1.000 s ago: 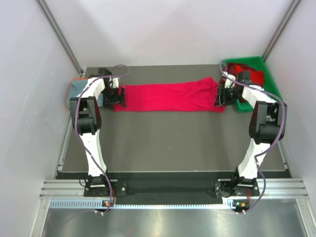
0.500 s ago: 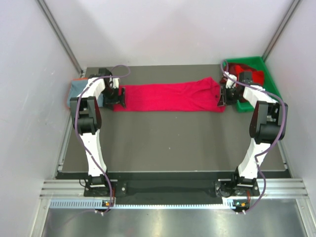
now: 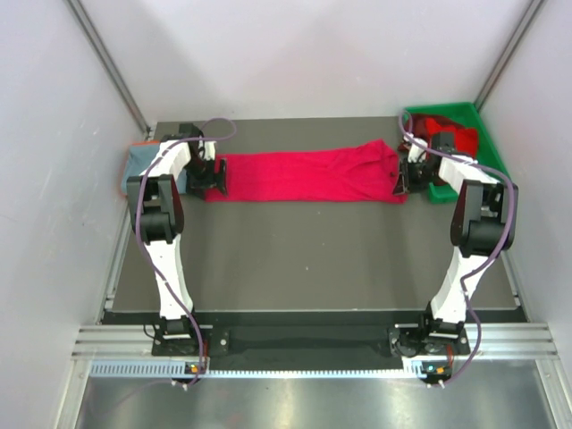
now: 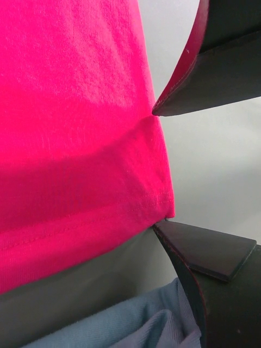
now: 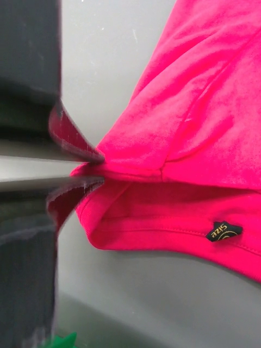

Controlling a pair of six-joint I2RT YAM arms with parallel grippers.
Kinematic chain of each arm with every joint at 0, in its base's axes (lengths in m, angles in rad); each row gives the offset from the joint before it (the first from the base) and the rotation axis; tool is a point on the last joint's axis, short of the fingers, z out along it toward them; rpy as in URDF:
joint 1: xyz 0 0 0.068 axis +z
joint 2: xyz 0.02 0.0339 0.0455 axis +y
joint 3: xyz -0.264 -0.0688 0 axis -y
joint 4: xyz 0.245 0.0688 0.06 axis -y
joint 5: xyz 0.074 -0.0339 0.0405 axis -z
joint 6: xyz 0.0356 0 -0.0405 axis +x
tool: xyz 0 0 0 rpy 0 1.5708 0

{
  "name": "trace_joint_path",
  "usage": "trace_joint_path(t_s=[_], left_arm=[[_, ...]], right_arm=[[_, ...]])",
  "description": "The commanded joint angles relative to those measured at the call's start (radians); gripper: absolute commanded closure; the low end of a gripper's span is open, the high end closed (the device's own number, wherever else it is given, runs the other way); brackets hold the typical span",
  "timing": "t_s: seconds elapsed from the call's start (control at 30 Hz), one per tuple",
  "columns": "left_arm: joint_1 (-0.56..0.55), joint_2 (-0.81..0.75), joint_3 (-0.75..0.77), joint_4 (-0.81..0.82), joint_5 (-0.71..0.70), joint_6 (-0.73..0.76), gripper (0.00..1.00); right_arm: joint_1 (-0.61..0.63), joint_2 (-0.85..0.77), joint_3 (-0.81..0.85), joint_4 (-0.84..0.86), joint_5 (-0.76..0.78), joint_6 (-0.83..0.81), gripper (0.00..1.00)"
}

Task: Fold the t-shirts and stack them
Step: Fold the tshirt

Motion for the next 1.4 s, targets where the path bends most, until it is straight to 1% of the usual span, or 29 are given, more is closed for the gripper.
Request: trace_joint_path(t_s=[0.0, 0.1, 0.2, 0.4, 0.47, 0.57, 0.6, 0.63, 0.67, 0.73, 0.77, 0.9, 1.0, 1.03, 1.1, 1.13, 1.23, 1.37], left_arm=[[-0.003, -0.01, -0.007, 0.001, -0.017, 0.021, 0.18], [-0.001, -0.013, -0.01, -0.001, -0.022, 0.027, 0.2], [0.002, -0.012, -0.011, 0.001, -0.03, 0.027, 0.21], [0.005, 0.002, 0.005, 0.001, -0.031, 0.029, 0.23], [0.003, 0.008, 0.013, -0.002, -0.037, 0.026, 0.25], [0.003, 0.008, 0.013, -0.002, -0.036, 0.024, 0.26], [0.003, 0.008, 0.012, -0.002, -0.037, 0.023, 0.26], [0.005, 0.011, 0.012, -0.001, -0.04, 0.021, 0.26], [0.005, 0.01, 0.012, -0.002, -0.042, 0.023, 0.26], [0.003, -0.002, 0.019, -0.007, -0.059, 0.023, 0.25], [0.005, -0.01, 0.025, -0.007, -0.085, 0.023, 0.23], [0.005, -0.096, 0.065, 0.009, -0.097, 0.02, 0.18], [-0.001, -0.099, 0.123, 0.022, -0.064, 0.023, 0.18], [-0.005, -0.093, 0.163, 0.021, -0.05, 0.029, 0.18], [-0.014, -0.05, 0.202, 0.019, -0.034, 0.039, 0.18], [-0.014, -0.03, 0.244, 0.012, -0.037, 0.038, 0.18], [-0.017, 0.06, 0.301, 0.018, -0.054, 0.036, 0.19], [-0.015, 0.119, 0.344, 0.035, -0.073, 0.029, 0.21]], right_arm=[[-0.016, 0.003, 0.032, 0.02, -0.029, -0.003, 0.9], [-0.03, -0.003, 0.044, 0.01, -0.031, -0.003, 0.97], [-0.048, -0.015, 0.049, 0.001, -0.034, -0.003, 1.0], [-0.07, -0.035, 0.037, -0.007, -0.035, -0.002, 1.0], [-0.074, -0.043, 0.035, -0.008, -0.035, 0.0, 1.0], [-0.076, -0.046, 0.035, -0.007, -0.028, 0.004, 1.0], [-0.076, -0.046, 0.034, -0.004, -0.022, 0.009, 0.96], [-0.076, -0.045, 0.034, 0.006, -0.006, 0.015, 0.89], [-0.076, -0.045, 0.037, 0.006, -0.002, 0.02, 0.73], [-0.076, -0.057, 0.054, -0.005, -0.008, 0.021, 0.62], [-0.076, -0.066, 0.083, -0.008, -0.009, 0.026, 0.55], [-0.074, -0.123, 0.14, -0.002, -0.029, 0.078, 0.48], [-0.064, -0.135, 0.172, 0.026, -0.034, 0.118, 0.46], [-0.053, -0.13, 0.178, 0.033, -0.026, 0.123, 0.46], [-0.03, -0.117, 0.201, 0.041, -0.012, 0.124, 0.46], [-0.021, -0.098, 0.209, 0.044, -0.009, 0.123, 0.45], [0.005, -0.059, 0.247, 0.041, -0.002, 0.117, 0.45], [0.028, -0.026, 0.267, 0.053, 0.008, 0.118, 0.45]])
